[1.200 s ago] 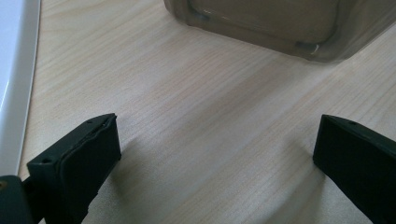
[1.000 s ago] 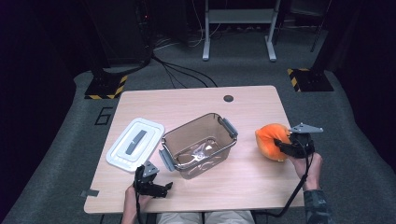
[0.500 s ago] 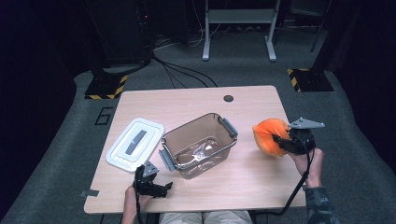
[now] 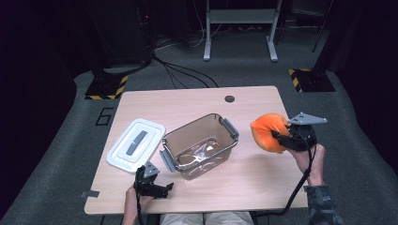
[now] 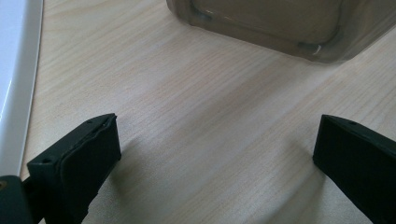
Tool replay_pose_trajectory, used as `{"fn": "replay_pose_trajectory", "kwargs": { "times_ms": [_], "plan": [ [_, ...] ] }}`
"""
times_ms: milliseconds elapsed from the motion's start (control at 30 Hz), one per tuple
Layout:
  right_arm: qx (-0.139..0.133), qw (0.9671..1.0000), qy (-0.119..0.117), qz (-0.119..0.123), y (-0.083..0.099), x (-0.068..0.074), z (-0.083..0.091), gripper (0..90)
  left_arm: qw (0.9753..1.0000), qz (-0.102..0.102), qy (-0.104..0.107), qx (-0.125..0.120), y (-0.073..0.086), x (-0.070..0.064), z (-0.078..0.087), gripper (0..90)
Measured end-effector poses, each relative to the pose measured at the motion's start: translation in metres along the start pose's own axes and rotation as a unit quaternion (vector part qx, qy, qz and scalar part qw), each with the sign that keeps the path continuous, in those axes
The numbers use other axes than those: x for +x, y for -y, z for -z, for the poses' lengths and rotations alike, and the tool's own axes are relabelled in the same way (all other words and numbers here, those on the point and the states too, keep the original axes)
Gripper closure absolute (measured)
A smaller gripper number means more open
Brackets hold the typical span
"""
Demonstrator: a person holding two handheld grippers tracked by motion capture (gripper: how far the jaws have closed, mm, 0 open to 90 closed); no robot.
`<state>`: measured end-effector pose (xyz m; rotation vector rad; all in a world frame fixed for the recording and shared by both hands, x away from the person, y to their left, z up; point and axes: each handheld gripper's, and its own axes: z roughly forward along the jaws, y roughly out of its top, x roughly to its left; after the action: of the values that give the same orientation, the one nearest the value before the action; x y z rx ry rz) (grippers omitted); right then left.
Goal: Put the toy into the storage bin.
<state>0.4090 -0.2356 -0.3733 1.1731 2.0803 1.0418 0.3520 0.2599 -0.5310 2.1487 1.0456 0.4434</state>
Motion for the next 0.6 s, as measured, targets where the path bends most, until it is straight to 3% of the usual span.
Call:
{"fn": "replay_pose_trajectory", "kwargs": {
  "times_ms": [600],
  "plan": [
    [-0.017, 0.9993, -0.01, 0.03, -0.035, 0.02, 0.01, 55.8, 1.0, 0.0, 0.0, 0.0, 0.0, 0.0, 0.0, 0.4]
  ]
}}
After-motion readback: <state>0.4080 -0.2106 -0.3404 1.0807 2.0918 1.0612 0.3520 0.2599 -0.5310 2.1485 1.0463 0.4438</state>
